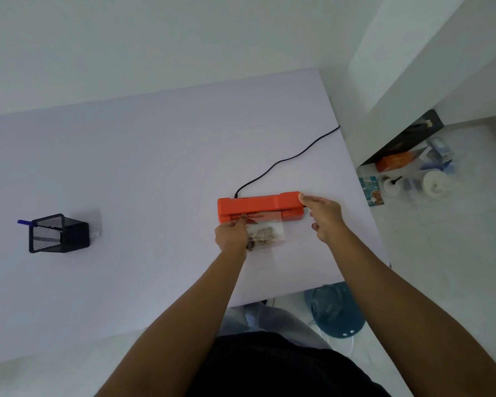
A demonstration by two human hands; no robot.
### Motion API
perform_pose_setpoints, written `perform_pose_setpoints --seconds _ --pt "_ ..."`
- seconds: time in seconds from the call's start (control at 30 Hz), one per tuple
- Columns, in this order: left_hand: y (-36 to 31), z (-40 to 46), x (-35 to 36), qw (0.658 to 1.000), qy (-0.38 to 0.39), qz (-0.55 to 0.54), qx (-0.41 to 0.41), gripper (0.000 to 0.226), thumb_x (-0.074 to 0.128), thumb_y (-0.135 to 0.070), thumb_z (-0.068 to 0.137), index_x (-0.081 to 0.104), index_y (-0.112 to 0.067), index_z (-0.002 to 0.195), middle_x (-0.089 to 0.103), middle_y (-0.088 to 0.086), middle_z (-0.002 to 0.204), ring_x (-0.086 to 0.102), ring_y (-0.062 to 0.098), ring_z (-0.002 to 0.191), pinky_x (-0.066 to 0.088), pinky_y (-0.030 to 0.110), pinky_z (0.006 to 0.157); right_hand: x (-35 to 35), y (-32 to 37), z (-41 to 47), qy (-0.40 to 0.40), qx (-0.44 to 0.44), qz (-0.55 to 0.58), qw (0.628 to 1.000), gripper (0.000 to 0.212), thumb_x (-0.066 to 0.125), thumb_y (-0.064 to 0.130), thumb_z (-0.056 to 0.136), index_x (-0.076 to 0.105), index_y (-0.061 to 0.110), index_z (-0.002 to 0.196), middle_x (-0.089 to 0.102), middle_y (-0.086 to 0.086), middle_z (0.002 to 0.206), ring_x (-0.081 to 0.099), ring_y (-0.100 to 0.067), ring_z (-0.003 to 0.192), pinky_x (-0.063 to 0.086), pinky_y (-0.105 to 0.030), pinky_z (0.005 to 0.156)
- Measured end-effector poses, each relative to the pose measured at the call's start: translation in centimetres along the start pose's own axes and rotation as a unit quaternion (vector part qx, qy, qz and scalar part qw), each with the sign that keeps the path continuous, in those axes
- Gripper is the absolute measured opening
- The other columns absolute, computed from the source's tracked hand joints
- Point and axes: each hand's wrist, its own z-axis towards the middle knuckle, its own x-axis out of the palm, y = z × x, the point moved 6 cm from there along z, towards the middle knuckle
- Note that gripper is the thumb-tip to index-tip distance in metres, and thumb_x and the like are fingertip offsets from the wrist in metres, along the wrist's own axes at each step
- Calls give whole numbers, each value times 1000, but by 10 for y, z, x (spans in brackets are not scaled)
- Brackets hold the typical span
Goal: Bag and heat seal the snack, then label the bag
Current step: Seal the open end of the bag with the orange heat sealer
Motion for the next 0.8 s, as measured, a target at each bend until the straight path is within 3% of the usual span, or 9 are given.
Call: perform_pose_setpoints --seconds 0.17,0.37,0.43,0.53,0.63,0.73,0.8 --pt "-1 -2 2 1000 3 0 -7 25 77 -32 84 69 -16 66 69 4 72 62 19 67 48 28 61 3 21 -10 52 -42 35 997 18 81 22 82 76 15 98 69 -6 89 57 -18 78 42 -30 59" --pt "0 1 -1 1000 -7 0 -16 21 77 -32 85 68 -14 76 70 3 78 62 16 67 44 25 54 26 68 -61 120 -165 13 979 23 84 23 79 72 12 96 72 -3 86 65 -11 68 50 -22 55" --pt "1 1 -2 1000 -7 -1 -18 21 76 -31 85 70 -12 80 70 3 77 61 14 65 43 25 53 44 77 -81 124 -200 -4 972 26 85 28 76 71 14 94 74 -6 89 72 -16 76 60 -29 65" --pt "1 -1 -1 1000 -8 2 -14 23 72 -29 88 67 -14 71 68 1 65 60 13 62 42 25 52 69 88 -108 164 -246 -23 955 27 85 32 75 73 19 95 67 0 82 69 -17 80 59 -35 78" --pt "0 -1 -2 1000 -19 2 -16 21 74 -27 86 66 -17 70 70 5 77 61 16 65 45 24 55 94 95 -130 259 -276 -53 924 14 75 24 88 75 23 102 70 1 88 66 -10 77 56 -26 71" --pt "-1 -1 -2 1000 -18 3 -14 19 75 -26 84 64 -20 70 69 3 79 63 18 70 49 26 61 102 95 -132 356 -264 -57 895 21 61 13 98 74 22 111 76 0 104 67 -13 79 51 -23 65" --pt "-1 -3 -3 1000 -18 2 -15 15 75 -26 84 67 -15 77 67 1 74 61 14 64 46 25 55 91 87 -112 337 -241 -24 910 23 56 8 100 73 17 112 75 -7 103 66 -19 77 51 -26 61"
